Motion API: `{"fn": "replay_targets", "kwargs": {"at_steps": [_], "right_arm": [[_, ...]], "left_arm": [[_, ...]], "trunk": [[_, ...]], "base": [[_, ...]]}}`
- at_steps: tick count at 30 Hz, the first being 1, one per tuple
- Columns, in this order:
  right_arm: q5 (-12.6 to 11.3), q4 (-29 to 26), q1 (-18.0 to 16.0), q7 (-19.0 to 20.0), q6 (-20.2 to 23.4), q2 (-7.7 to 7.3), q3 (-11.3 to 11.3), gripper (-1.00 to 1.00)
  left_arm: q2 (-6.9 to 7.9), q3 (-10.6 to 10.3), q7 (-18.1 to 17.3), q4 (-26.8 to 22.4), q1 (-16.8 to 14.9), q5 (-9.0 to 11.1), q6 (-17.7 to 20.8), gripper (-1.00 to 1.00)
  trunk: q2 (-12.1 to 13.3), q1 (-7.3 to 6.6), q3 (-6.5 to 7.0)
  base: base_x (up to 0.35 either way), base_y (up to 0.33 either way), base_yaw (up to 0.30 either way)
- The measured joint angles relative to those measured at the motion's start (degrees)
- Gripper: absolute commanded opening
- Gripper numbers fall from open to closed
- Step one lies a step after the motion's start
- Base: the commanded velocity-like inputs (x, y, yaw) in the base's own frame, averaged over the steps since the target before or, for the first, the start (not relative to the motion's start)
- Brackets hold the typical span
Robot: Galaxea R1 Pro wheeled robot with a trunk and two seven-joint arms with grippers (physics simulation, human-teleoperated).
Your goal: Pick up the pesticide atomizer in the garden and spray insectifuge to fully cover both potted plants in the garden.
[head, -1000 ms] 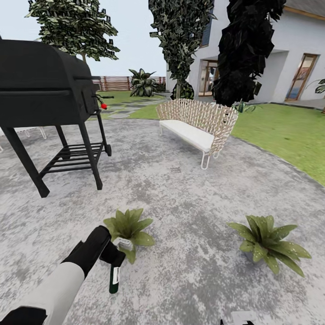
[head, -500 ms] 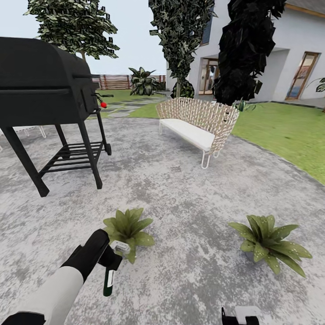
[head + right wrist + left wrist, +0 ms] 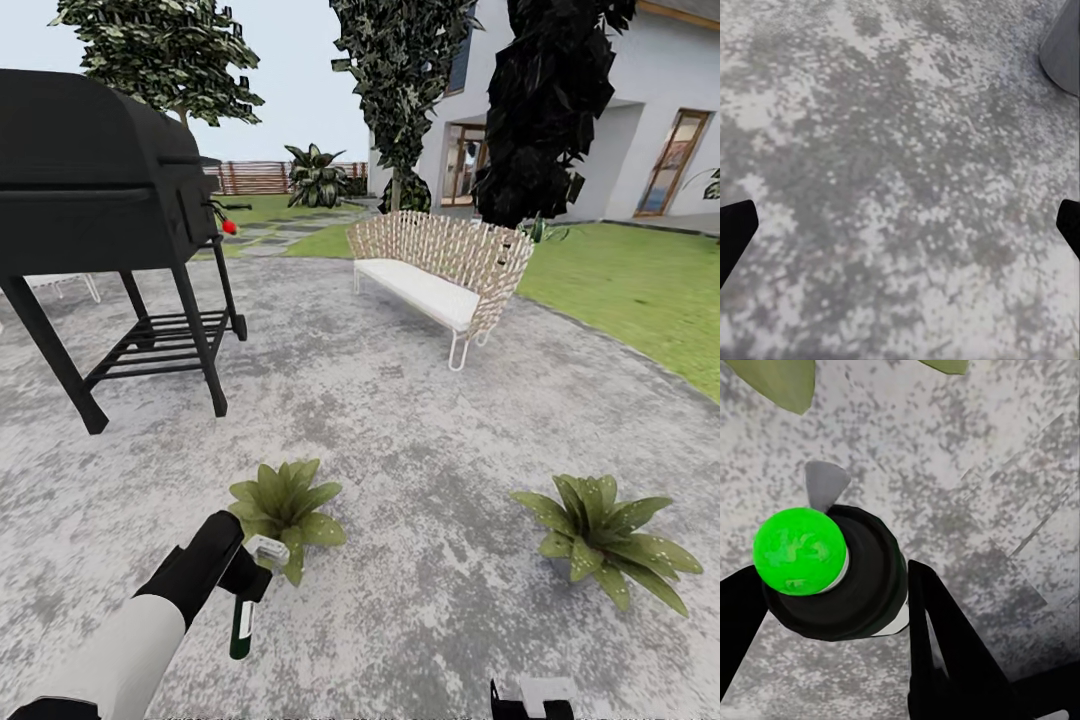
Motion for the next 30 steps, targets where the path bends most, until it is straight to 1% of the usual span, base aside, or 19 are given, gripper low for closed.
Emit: {"fn": "replay_targets", "kwargs": {"at_steps": [7, 13, 16, 17, 19, 23, 24, 26, 30], "right_arm": [[0.11, 0.00, 0.00, 0.05, -0.06, 0.04, 0.07, 1.00], [0.24, 0.00, 0.00, 0.12, -0.05, -0.01, 0.08, 1.00], [0.25, 0.00, 0.00, 0.13, 0.01, -0.01, 0.08, 1.00], [0.25, 0.00, 0.00, 0.13, 0.02, -0.01, 0.08, 1.00], [0.25, 0.00, 0.00, 0.12, 0.07, -0.01, 0.08, 1.00], [0.25, 0.00, 0.00, 0.13, 0.09, -0.01, 0.08, 1.00], [0.25, 0.00, 0.00, 0.13, 0.09, -0.01, 0.09, 1.00], [0.25, 0.00, 0.00, 0.13, 0.09, -0.01, 0.08, 1.00], [0.25, 0.00, 0.00, 0.13, 0.09, -0.01, 0.08, 1.00]], "left_arm": [[-0.08, 0.13, 0.00, -0.08, 0.00, 0.04, 0.01, -1.00], [-0.14, -0.23, -0.07, -0.17, -0.31, -0.01, 0.46, -1.00], [-0.23, -0.15, -0.31, -0.10, -0.93, 0.40, 0.98, -1.00], [-0.30, -0.12, -0.36, -0.07, -1.20, 0.39, 1.00, -1.00], [-0.46, -0.16, -0.49, 0.58, -3.16, 0.49, 1.05, -1.00], [0.20, -0.23, -0.53, 0.78, -3.80, 0.38, 1.04, -1.00], [0.78, -0.25, -0.54, 0.77, -3.62, 0.05, 0.94, -1.00], [1.32, -0.26, -0.59, 0.73, -3.48, 0.30, 0.96, -1.00], [1.66, -0.33, -0.59, 0.71, -3.39, 0.28, 0.86, -1.00]], "trunk": [[-2.81, 1.54, -1.78], [-2.82, 1.54, -1.83], [-2.82, 1.54, -1.83], [-2.82, 1.54, -1.83], [-2.83, 1.54, -1.83], [-2.82, 1.54, -1.83], [-2.82, 1.54, -1.83], [-2.82, 1.54, -1.83], [-2.82, 1.54, -1.83]], "base": [[0.000, 0.000, 0.000], [0.000, 0.000, 0.000], [0.000, 0.000, 0.000], [0.000, 0.000, 0.000], [0.000, 0.000, 0.000], [0.000, 0.000, 0.000], [0.000, 0.000, 0.000], [0.000, 0.000, 0.000], [-0.016, 0.002, 0.000]]}}
